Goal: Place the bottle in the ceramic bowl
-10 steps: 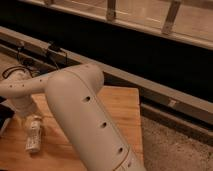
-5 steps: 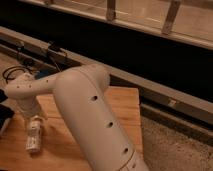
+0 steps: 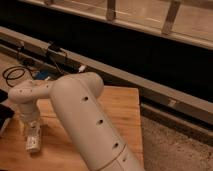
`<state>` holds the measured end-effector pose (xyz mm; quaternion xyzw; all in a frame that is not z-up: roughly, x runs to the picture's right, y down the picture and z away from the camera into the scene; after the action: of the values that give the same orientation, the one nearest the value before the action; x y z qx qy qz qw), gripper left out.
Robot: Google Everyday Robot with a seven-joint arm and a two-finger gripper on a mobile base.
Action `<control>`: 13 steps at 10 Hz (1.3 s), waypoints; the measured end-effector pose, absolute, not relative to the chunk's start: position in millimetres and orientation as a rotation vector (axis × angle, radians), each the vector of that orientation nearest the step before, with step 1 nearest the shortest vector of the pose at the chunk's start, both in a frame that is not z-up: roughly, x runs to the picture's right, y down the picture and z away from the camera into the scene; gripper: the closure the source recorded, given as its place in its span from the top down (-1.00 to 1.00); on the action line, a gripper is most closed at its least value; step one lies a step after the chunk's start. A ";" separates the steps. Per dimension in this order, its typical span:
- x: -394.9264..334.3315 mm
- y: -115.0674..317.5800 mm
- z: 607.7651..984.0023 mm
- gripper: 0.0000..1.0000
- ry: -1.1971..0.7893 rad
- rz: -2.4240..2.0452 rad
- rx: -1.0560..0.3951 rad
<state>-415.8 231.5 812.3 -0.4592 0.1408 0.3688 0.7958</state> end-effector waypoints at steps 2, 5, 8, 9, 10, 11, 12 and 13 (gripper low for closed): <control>-418.6 234.0 814.2 -0.26 0.309 0.783 -0.989; -414.1 226.5 813.9 -0.86 0.313 0.786 -0.982; -412.3 223.7 812.0 -1.00 0.309 0.786 -0.969; -411.2 213.1 806.0 -1.00 0.293 0.797 -0.934; -403.8 199.0 802.1 -1.00 0.285 0.808 -0.903; -387.4 171.6 798.6 -1.00 0.269 0.837 -0.868; -371.9 151.9 800.6 -1.00 0.261 0.864 -0.841; -357.0 136.7 804.2 -1.00 0.254 0.885 -0.816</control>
<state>-357.0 136.7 804.2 -0.3828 0.1190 0.4152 0.8166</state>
